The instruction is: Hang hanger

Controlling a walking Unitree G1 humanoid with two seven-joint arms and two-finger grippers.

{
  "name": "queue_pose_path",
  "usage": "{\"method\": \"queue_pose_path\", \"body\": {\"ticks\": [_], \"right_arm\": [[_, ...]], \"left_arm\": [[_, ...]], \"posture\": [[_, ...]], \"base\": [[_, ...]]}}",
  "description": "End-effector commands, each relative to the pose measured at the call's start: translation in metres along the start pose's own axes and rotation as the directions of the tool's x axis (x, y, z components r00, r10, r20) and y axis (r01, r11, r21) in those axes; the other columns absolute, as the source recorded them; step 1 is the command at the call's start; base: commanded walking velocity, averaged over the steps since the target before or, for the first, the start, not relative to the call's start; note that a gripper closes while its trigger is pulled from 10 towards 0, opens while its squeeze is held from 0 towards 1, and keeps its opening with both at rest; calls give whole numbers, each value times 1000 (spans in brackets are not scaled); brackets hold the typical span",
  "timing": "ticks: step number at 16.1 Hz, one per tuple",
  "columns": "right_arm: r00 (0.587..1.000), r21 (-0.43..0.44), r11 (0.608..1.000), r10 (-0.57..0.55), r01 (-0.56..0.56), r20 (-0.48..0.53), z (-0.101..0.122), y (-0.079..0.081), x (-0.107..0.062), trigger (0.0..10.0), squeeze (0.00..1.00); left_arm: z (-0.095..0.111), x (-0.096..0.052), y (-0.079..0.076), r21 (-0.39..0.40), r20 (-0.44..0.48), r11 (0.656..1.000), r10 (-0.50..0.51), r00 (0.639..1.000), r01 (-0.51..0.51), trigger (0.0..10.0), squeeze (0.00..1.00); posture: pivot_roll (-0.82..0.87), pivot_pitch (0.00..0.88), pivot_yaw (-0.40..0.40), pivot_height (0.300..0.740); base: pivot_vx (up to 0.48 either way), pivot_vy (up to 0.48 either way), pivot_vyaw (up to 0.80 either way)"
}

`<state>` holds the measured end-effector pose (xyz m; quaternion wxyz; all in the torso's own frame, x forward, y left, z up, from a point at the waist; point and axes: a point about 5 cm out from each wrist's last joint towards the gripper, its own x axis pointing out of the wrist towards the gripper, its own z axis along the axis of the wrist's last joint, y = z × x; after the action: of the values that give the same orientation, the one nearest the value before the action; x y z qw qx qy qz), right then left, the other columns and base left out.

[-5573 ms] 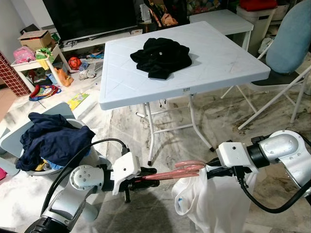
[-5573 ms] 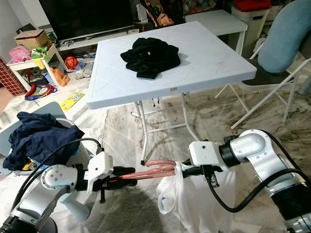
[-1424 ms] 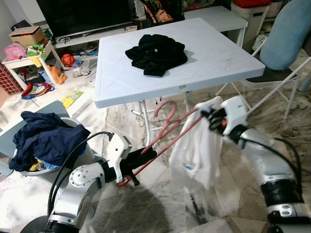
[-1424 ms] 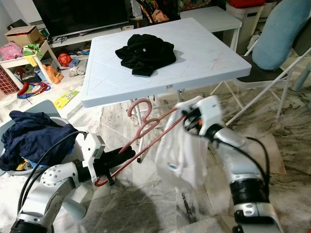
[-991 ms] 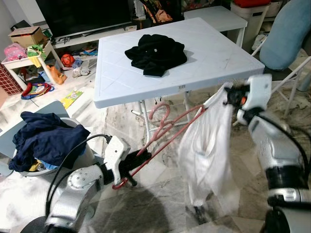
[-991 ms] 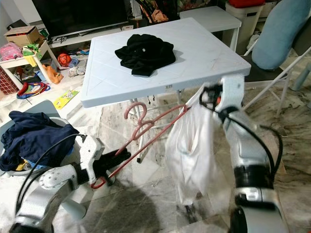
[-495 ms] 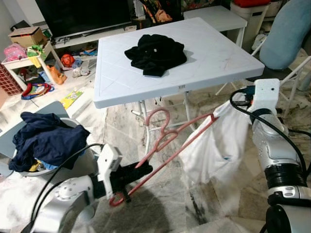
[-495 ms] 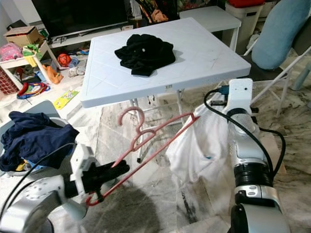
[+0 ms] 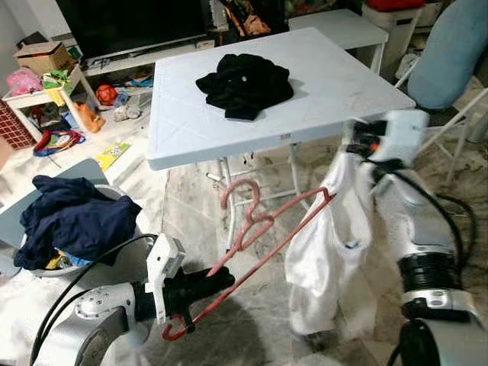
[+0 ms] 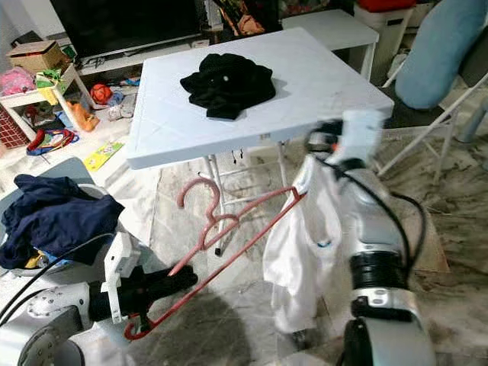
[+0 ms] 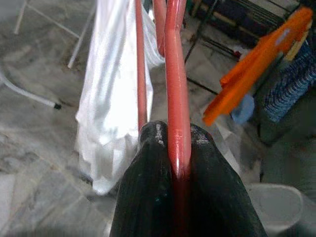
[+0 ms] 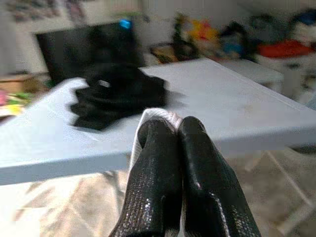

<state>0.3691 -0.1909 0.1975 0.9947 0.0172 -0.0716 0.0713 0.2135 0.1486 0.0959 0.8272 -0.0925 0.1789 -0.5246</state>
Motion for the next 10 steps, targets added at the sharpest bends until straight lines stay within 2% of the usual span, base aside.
{"method": "queue_pose_path", "body": {"ticks": [1, 4, 5, 6, 7, 8, 9, 10], "right_arm": [[998, -20, 1000, 18, -17, 66, 14, 3, 1, 0, 0], [997, -50, 998, -36, 39, 67, 14, -4, 1, 0, 0], [998, -115, 992, -48, 53, 46, 11, -6, 1, 0, 0], [992, -176, 977, -123, 121, -4, 4, -15, 1, 0, 0], [992, -223, 966, -127, 129, 23, 6, -16, 1, 0, 0], [995, -216, 973, -76, 87, 59, 11, -10, 1, 0, 0], [997, -207, 978, 3, 13, 80, 17, 0, 2, 0, 0], [989, -97, 992, 94, -82, 118, 25, 8, 1, 0, 0]], "left_arm": [[-2, -1, -2, 11, -46, 1000, -19, 999, 20, 0, 0], [-4, -1, -9, 4, -77, 997, -76, 994, 77, 0, 0], [-3, -1, -8, 3, -69, 997, -72, 995, 72, 0, 0], [-2, -2, -9, 1, -69, 996, -85, 994, 85, 0, 0], [-3, -2, -6, 17, -82, 998, -52, 995, 53, 0, 0], [-6, -2, -1, 25, -103, 1000, -13, 995, 16, 0, 0], [-10, -3, 7, 68, -133, 996, 63, 989, -54, 0, 0], [-11, -4, 29, 104, -103, 965, 252, 962, -242, 0, 0]], "posture": [[-183, 0, 105, 740], [-183, 0, 102, 740], [-183, 0, 102, 740], [-183, 0, 101, 740], [-177, 0, 99, 740], [-175, 0, 99, 740], [-179, 0, 101, 740], [-179, 0, 101, 740]], "base": [[0, 0, 0], [0, 0, 0], [0, 0, 0], [0, 0, 0], [0, 0, 0], [0, 0, 0], [0, 0, 0], [0, 0, 0]]}}
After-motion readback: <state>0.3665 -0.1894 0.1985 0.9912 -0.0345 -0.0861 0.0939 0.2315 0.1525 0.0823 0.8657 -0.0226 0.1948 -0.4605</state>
